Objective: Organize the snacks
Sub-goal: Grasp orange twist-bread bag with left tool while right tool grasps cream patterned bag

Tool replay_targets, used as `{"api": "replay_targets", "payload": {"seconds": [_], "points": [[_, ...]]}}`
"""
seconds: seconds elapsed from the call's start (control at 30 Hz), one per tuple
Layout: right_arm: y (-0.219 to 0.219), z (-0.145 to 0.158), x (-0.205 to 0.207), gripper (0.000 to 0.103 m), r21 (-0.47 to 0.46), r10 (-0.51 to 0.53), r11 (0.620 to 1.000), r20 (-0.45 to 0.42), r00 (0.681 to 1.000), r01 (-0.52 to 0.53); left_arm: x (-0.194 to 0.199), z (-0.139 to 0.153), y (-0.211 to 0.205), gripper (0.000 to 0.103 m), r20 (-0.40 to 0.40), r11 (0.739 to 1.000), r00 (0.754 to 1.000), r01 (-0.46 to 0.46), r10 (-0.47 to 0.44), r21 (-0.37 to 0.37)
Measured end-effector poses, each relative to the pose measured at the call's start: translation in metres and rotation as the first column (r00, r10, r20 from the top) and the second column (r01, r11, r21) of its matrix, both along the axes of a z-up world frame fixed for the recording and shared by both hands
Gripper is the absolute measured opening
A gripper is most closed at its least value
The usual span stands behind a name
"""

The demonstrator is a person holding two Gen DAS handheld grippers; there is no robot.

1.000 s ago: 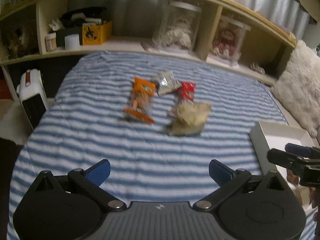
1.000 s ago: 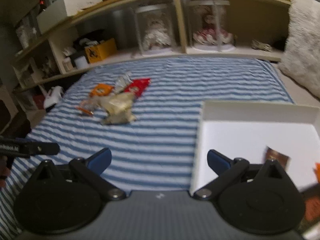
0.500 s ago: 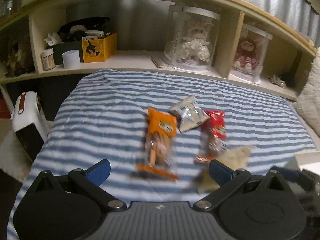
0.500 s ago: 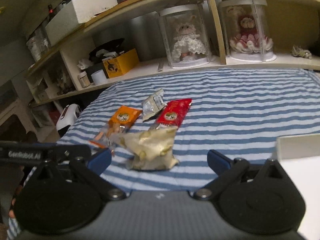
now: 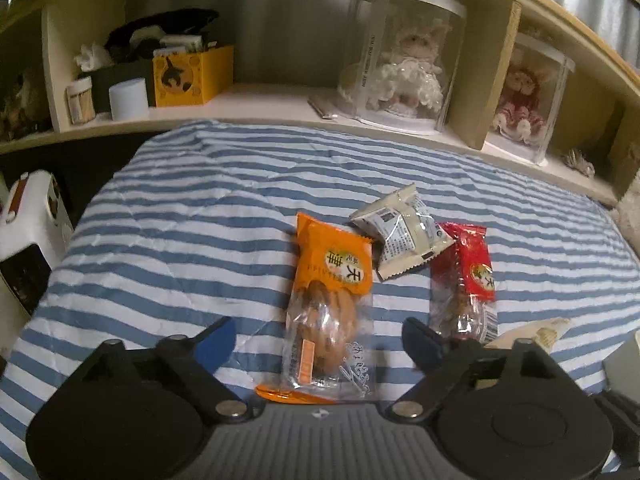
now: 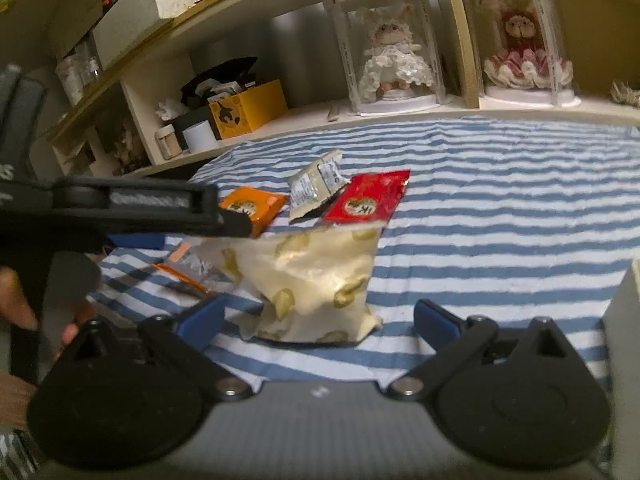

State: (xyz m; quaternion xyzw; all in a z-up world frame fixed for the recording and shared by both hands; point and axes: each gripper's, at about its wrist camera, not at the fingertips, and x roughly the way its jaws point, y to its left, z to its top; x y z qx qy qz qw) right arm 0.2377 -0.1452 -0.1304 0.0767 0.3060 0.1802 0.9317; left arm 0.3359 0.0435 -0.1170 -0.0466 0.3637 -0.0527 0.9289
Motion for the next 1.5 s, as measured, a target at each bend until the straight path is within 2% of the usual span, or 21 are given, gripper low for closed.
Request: {"api": "replay_targets", "payload": {"seconds": [0.07, 0.1, 0.17, 0.2, 0.27, 0.4, 0.53, 0.57, 0.8, 1.0, 1.2, 1.3, 1.4, 1.47, 1.5], "points": [[-0.002, -0.002, 0.0, 0.085, 0.034, 0.0, 0.999, -0.004, 1.0, 0.0, -0.001, 0.001, 0.002, 0.074, 0.003, 1.0, 1.0, 0.004, -0.004, -0.024], [-0.004, -0.002, -0.001, 0.082, 0.041, 0.0, 0.999, -0.001, 1.0, 0.0, -0.002, 0.001, 0.002, 0.07, 0.0, 1.0, 1.0, 0.01, -0.01, -0.029], [-0.004, -0.002, -0.001, 0.078, 0.03, 0.003, 1.0, 0.005, 1.0, -0.003, -0.005, 0.003, 0.003, 0.052, -0.016, 0.999, 1.0, 0.012, -0.012, -0.041], [-0.003, -0.001, -0.001, 0.076, 0.02, 0.005, 1.0, 0.006, 1.0, -0.005, -0.007, 0.004, 0.004, 0.05, -0.023, 0.999, 1.0, 0.01, -0.011, -0.051], [-0.003, -0.001, -0.002, 0.06, -0.009, 0.015, 1.0, 0.004, 1.0, -0.015, -0.012, 0.008, 0.004, 0.048, -0.034, 0.998, 0.999, 0.003, -0.005, -0.061], [-0.005, 0.006, -0.008, 0.056, -0.01, 0.047, 0.999, -0.011, 0.999, -0.047, -0.025, 0.016, 0.005, 0.048, -0.055, 0.997, 0.998, -0.005, 0.001, -0.072], [-0.008, 0.015, -0.019, 0.046, -0.015, 0.057, 0.998, -0.01, 0.998, -0.058, -0.043, 0.019, 0.01, 0.048, -0.087, 0.996, 0.996, -0.017, 0.009, -0.088], [-0.009, 0.018, -0.022, 0.038, -0.014, 0.063, 0.998, -0.014, 0.998, -0.063, -0.05, 0.019, 0.011, 0.048, -0.098, 0.996, 0.995, -0.018, 0.01, -0.086], [-0.017, 0.027, -0.038, 0.037, -0.032, 0.064, 0.997, -0.085, 0.994, -0.067, -0.092, 0.013, 0.017, 0.048, -0.191, 0.997, 0.982, -0.024, 0.011, -0.071], [-0.024, 0.031, -0.057, 0.037, -0.05, 0.067, 0.996, -0.159, 0.985, -0.076, -0.125, 0.016, 0.008, 0.048, -0.245, 0.998, 0.969, 0.009, -0.022, -0.056], [-0.037, 0.034, -0.081, 0.037, -0.053, 0.083, 0.994, -0.258, 0.963, -0.099, -0.15, 0.014, -0.008, 0.049, -0.255, 0.995, 0.965, 0.077, -0.058, 0.062], [-0.038, 0.034, -0.096, 0.038, -0.08, 0.125, 0.985, -0.27, 0.955, -0.152, -0.147, 0.012, -0.011, 0.051, -0.258, 0.994, 0.964, 0.084, -0.064, 0.067], [-0.033, 0.033, -0.106, 0.043, -0.114, 0.158, 0.975, -0.243, 0.957, -0.19, -0.143, 0.011, -0.013, 0.053, -0.251, 0.994, 0.966, 0.08, -0.06, 0.071], [-0.029, 0.031, -0.106, 0.054, -0.132, 0.156, 0.974, -0.219, 0.963, -0.187, -0.142, 0.01, -0.015, 0.053, -0.25, 0.994, 0.966, 0.08, -0.059, 0.078], [-0.028, 0.03, -0.105, 0.057, -0.131, 0.154, 0.974, -0.218, 0.964, -0.186, -0.141, 0.01, -0.016, 0.053, -0.249, 0.993, 0.967, 0.083, -0.06, 0.083]]}}
